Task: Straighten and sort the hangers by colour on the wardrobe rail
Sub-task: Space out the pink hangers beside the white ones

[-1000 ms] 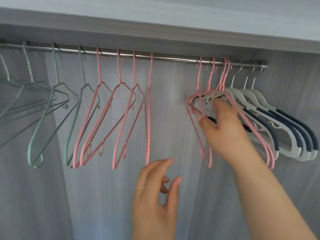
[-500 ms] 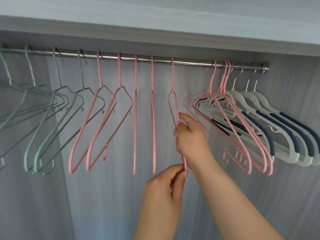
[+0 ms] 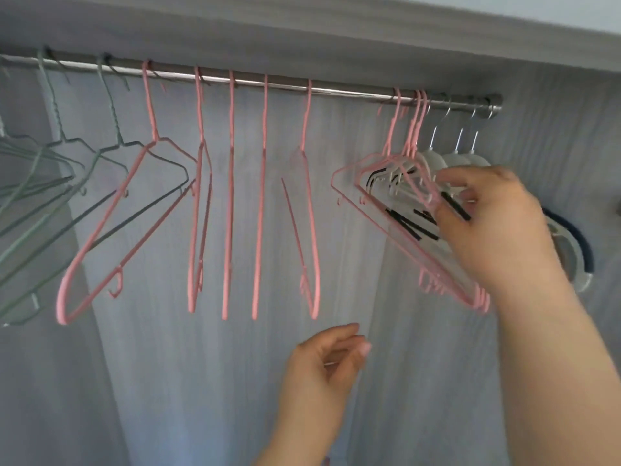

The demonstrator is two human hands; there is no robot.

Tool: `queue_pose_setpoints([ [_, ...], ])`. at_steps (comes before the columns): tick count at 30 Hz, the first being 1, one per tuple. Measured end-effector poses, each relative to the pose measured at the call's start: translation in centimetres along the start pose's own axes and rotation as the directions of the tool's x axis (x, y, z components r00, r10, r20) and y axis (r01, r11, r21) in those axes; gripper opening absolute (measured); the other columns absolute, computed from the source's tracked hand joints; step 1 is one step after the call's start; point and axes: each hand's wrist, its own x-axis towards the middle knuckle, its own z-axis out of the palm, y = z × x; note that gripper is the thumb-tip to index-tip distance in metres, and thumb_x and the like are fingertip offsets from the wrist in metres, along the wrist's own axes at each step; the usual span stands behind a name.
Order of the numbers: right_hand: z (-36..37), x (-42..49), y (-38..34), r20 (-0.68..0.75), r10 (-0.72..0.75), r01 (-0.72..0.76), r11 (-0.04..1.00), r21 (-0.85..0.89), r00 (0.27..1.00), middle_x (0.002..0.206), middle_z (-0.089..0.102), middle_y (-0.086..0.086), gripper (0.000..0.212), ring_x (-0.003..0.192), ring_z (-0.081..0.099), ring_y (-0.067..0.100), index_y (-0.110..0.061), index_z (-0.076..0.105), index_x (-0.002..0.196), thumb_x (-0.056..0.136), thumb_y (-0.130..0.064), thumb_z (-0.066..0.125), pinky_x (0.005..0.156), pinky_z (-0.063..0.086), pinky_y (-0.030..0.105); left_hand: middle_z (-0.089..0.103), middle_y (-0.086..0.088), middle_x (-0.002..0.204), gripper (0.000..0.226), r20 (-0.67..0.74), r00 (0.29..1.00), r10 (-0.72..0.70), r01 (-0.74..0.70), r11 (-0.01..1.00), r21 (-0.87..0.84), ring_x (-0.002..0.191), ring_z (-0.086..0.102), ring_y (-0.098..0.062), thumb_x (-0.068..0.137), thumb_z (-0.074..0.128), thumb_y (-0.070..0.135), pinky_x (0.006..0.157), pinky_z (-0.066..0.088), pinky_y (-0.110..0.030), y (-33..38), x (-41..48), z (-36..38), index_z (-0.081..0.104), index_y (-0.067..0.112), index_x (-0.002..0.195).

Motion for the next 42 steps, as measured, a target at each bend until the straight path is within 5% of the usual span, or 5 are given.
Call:
queue_pose_setpoints([
  [6, 1.0, 0.3, 2.4, 0.176, 0.062, -0.066, 0.998, 0.02, 0.982, 0.092, 0.069, 0.011, 0.027, 0.088, 0.063, 0.03, -0.002, 0.063, 0.1, 0.075, 0.002, 0.054, 0.083, 0.051, 0.039, 0.041, 0.021, 0.13, 0.054, 0.283, 0.952, 0.118, -0.111, 0.993, -0.041, 0.107, 0.049, 0.011, 0.079, 0.065, 0.021, 0.085, 0.046, -0.01, 1.3, -0.1, 4.4, 0.041, 0.043, 0.122],
  [16, 3.5, -0.8, 1.4, 0.358, 0.052, -0.086, 0.993, 0.08, 0.932, 0.092, 0.069, 0.013, 0.023, 0.084, 0.063, 0.03, -0.004, 0.06, 0.103, 0.086, -0.006, 0.046, 0.077, 0.053, 0.039, 0.065, 0.024, 0.078, 0.046, 0.026, 0.965, 0.261, -0.262, 0.963, 0.054, 0.074, 0.059, 0.006, 0.083, 0.06, 0.003, 0.065, 0.042, -0.002, 2.9, 2.8, 6.3, 0.052, 0.046, 0.099],
  [28, 5.3, -1.2, -1.0, 0.412, -0.016, -0.189, 0.871, 0.452, 0.911, 0.079, 0.055, -0.014, 0.033, 0.073, 0.063, 0.017, -0.015, 0.059, 0.119, 0.088, -0.007, 0.055, 0.077, 0.055, 0.032, 0.064, 0.024, 0.103, 0.046, -0.174, 0.926, 0.336, -0.314, 0.939, 0.14, 0.085, 0.063, 0.004, 0.079, 0.052, 0.015, 0.074, 0.046, -0.005, 2.8, 1.5, 3.7, 0.052, 0.047, 0.112],
  [37, 1.9, 0.3, 1.7, 0.063, -0.049, 0.05, 0.999, -0.018, 0.997, 0.129, 0.048, 0.009, 0.035, 0.116, 0.049, 0.027, -0.012, 0.057, 0.12, 0.084, -0.011, 0.055, 0.086, 0.039, 0.029, 0.043, 0.031, 0.13, 0.062, -0.164, 0.872, 0.462, -0.385, 0.852, 0.355, 0.103, 0.048, 0.016, 0.083, 0.062, 0.016, 0.084, 0.04, -0.002, 2.0, 0.1, 3.4, 0.035, 0.056, 0.123],
  [42, 0.4, 1.2, 2.5, 0.019, -0.094, 0.096, 0.981, -0.17, 0.995, 0.124, 0.049, 0.018, 0.042, 0.113, 0.047, 0.037, -0.005, 0.058, 0.118, 0.077, 0.005, 0.055, 0.092, 0.037, 0.034, 0.043, 0.012, 0.135, 0.049, -0.063, 0.702, 0.709, -0.572, 0.615, 0.543, 0.113, 0.041, 0.0, 0.083, 0.051, 0.033, 0.099, 0.027, -0.006, 1.5, -1.6, 5.1, 0.043, 0.02, 0.13],
])
